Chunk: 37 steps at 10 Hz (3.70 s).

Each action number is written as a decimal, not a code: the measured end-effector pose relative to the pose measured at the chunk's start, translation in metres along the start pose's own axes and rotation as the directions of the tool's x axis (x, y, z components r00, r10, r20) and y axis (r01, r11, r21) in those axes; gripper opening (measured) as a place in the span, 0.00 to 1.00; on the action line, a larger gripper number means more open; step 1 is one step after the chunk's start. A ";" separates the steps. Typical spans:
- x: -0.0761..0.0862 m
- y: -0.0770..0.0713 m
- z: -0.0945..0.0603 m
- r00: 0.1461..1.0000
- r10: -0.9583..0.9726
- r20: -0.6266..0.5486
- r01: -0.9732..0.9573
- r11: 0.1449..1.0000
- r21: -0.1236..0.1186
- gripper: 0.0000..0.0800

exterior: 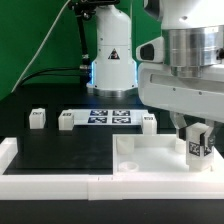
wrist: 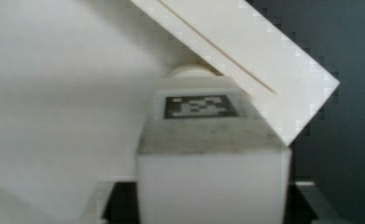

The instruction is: Assemble one leg

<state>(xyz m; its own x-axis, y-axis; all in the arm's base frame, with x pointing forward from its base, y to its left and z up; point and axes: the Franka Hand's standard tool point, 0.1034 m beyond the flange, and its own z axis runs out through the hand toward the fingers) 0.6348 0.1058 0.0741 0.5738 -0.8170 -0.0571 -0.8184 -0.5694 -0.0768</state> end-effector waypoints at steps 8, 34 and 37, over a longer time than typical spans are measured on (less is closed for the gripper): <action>-0.016 -0.007 0.002 0.843 -0.538 0.004 0.538 0.843 -0.004 0.80; -0.011 -0.003 0.001 0.999 -0.030 0.017 0.031 1.000 -0.006 0.75; -0.014 -0.005 0.002 0.924 -0.381 0.017 0.381 0.925 0.005 0.81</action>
Offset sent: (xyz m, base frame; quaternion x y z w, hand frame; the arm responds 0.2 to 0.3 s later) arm -0.0036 0.0173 0.0024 0.0009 0.0218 -0.1467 0.9889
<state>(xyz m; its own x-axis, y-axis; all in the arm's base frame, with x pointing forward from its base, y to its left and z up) 0.6309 0.1207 0.0736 0.8429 -0.5366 -0.0407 -0.5378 -0.8374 -0.0978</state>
